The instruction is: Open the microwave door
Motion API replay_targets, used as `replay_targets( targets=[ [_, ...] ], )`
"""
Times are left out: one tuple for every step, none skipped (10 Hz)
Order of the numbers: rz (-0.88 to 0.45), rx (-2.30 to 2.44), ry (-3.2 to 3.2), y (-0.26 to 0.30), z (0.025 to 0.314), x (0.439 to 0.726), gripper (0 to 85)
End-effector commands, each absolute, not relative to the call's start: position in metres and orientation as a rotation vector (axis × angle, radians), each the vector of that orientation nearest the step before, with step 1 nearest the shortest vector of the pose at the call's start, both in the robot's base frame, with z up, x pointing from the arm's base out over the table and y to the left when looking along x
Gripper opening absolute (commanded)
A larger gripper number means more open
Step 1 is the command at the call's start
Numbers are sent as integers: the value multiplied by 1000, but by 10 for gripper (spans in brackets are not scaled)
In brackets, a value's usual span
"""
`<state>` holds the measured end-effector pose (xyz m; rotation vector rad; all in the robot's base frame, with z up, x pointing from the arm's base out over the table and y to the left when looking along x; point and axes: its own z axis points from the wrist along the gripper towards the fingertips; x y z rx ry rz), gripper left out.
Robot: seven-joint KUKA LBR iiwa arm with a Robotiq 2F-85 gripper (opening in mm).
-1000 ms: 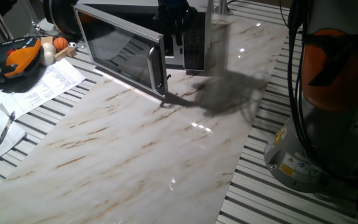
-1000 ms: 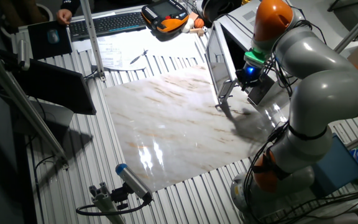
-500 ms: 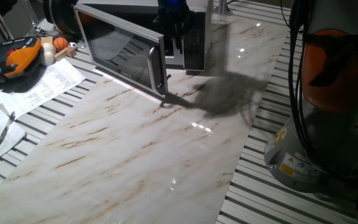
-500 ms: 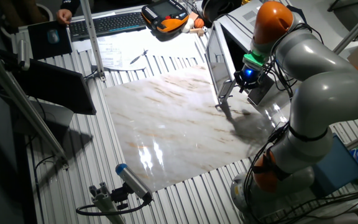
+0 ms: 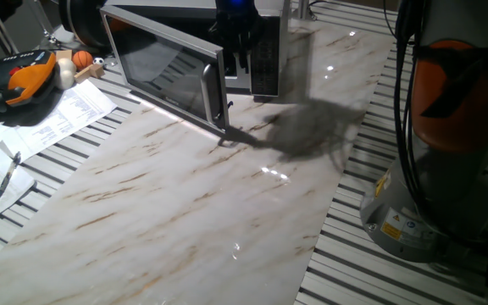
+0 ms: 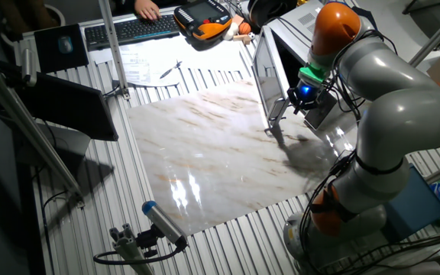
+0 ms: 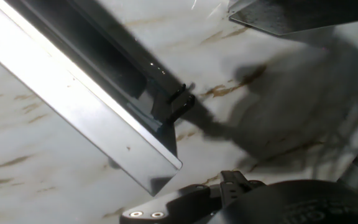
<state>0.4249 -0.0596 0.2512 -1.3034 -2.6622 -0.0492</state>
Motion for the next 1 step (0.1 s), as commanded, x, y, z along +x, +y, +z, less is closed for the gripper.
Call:
replay_targets(
  targets=[
    [-49,-1302,-2665,-59,251,425,0]
  ],
)
